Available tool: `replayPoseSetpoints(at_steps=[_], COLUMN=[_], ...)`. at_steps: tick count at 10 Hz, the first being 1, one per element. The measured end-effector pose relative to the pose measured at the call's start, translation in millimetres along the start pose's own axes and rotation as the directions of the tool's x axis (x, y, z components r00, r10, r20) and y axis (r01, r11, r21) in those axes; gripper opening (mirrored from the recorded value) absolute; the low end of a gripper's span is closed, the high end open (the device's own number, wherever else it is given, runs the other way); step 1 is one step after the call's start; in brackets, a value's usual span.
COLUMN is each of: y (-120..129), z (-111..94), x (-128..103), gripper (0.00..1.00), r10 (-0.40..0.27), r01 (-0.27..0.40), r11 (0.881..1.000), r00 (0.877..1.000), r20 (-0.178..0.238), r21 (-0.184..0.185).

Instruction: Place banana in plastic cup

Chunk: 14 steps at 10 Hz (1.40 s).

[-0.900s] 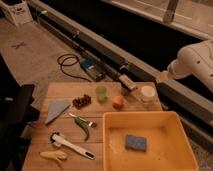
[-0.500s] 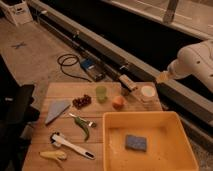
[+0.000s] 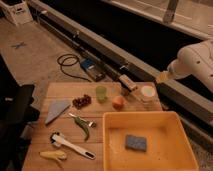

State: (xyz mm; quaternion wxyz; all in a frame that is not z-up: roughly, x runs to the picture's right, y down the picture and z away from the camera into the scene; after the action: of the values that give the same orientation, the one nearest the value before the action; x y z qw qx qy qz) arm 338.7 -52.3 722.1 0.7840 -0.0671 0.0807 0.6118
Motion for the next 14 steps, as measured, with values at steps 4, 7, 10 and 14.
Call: replayPoseSetpoints(at_steps=[4, 7, 10, 14], y=[0.2, 0.3, 0.2, 0.2], z=[0.0, 0.1, 0.0, -2.9], x=[-0.2, -0.2, -0.1, -1.0], gripper=[0.71, 0.71, 0.71, 0.71], r10=[-0.001, -0.001, 0.000, -0.017], r01=[0.001, 0.001, 0.000, 0.017], r11=[1.000, 1.000, 1.000, 1.000], r00=[1.000, 1.000, 1.000, 1.000], r20=[0.000, 0.000, 0.000, 0.004], r21=[0.000, 0.000, 0.000, -0.003])
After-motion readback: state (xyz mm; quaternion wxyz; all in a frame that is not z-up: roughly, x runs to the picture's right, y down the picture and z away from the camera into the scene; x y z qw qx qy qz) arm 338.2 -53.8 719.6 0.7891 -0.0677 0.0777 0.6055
